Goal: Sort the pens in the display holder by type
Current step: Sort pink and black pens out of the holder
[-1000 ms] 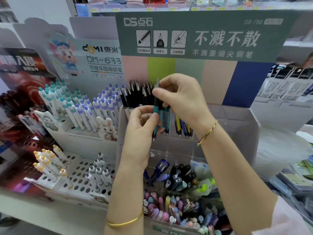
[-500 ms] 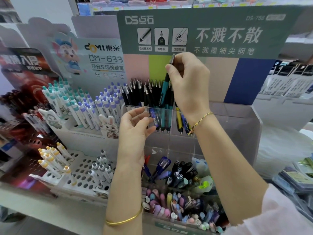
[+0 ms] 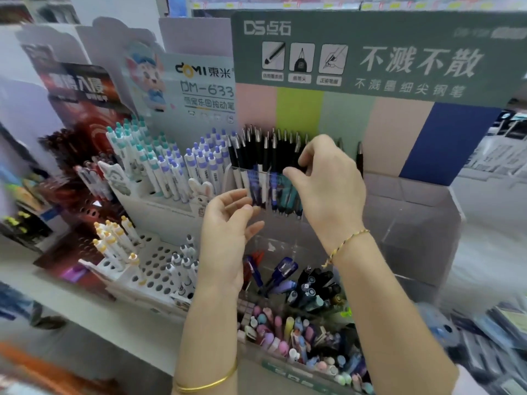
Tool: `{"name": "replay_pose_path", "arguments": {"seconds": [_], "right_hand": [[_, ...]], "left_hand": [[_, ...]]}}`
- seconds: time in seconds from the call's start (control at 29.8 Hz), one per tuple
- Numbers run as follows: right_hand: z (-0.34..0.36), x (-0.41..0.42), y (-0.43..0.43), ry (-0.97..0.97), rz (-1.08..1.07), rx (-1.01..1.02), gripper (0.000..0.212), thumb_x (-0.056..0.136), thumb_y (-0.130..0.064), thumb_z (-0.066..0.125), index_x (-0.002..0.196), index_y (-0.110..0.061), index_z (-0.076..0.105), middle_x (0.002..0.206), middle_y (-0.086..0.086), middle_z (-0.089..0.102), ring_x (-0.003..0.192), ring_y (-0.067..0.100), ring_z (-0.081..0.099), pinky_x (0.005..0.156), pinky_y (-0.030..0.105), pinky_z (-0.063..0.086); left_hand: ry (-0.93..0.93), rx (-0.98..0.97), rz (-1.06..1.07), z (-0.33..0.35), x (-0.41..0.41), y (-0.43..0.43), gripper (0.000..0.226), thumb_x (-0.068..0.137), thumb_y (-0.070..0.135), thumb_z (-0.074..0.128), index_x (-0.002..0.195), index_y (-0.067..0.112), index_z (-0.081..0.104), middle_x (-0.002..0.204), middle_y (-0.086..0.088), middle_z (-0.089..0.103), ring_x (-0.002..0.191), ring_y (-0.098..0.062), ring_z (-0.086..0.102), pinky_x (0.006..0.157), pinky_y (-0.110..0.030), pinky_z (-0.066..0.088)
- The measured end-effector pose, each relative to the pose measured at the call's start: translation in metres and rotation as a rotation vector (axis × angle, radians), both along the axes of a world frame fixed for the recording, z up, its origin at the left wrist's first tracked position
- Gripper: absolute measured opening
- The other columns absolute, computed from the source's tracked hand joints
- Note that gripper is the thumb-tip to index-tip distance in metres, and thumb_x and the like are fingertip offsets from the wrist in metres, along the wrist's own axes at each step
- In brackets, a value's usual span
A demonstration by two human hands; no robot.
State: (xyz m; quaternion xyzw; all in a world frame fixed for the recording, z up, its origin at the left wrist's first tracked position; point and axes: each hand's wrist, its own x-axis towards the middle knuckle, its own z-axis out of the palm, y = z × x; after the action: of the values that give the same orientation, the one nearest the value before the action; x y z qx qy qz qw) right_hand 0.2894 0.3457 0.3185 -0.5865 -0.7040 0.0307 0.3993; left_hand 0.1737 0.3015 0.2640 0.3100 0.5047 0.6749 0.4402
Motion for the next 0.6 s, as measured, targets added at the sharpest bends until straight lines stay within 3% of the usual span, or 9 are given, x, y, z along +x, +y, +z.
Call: {"name": "replay_pose_path", "arguments": {"seconds": [0.13,0.3,0.47,0.6], "right_hand": [[-0.03,-0.026,-0.03,0.028,0.262,-0.113,0.021,0.086,-0.034,0.065,0.088,-0.02,0.049,0.079,-0.006,0.055,0.076,0.016,0.055,0.065,0.037,0.049],[-0.071,-0.092,-0.071,0.09,0.608,-0.297,0.018,0.085,-0.032,0.065,0.092,-0.018,0.055,0.083,-0.004,0.059,0.084,0.019,0.058,0.072,0.041,0.049],[-0.12,-0.158,-0.136,-0.02,0.912,-0.504,0.014,0.086,-0.028,0.063,0.094,-0.017,0.058,0.075,-0.011,0.051,0.08,0.015,0.056,0.071,0.035,0.047],[-0.163,-0.197,-0.18,-0.109,1.078,-0.683,0.007,0.089,-0.021,0.06,0.093,-0.016,0.058,0.083,-0.002,0.061,0.078,0.017,0.058,0.071,0.034,0.048]], "left_hand": [[-0.026,-0.027,0.11,-0.014,-0.016,-0.029,0.02,0.095,0.001,0.05,0.105,0.016,0.058,0.104,-0.005,0.061,0.09,-0.015,0.065,0.072,-0.026,0.052],[-0.041,-0.159,0.353,-0.054,-0.066,-0.091,0.018,0.095,-0.002,0.048,0.105,0.011,0.056,0.097,-0.006,0.061,0.08,-0.014,0.063,0.064,-0.022,0.052],[0.013,-0.412,0.635,-0.115,-0.13,-0.182,0.016,0.095,-0.001,0.047,0.103,0.01,0.055,0.098,-0.009,0.059,0.073,-0.012,0.06,0.061,-0.023,0.051],[0.08,-0.653,0.753,-0.172,-0.178,-0.252,0.015,0.096,0.004,0.05,0.109,0.008,0.057,0.104,-0.012,0.062,0.078,-0.017,0.061,0.068,-0.032,0.053]]}}
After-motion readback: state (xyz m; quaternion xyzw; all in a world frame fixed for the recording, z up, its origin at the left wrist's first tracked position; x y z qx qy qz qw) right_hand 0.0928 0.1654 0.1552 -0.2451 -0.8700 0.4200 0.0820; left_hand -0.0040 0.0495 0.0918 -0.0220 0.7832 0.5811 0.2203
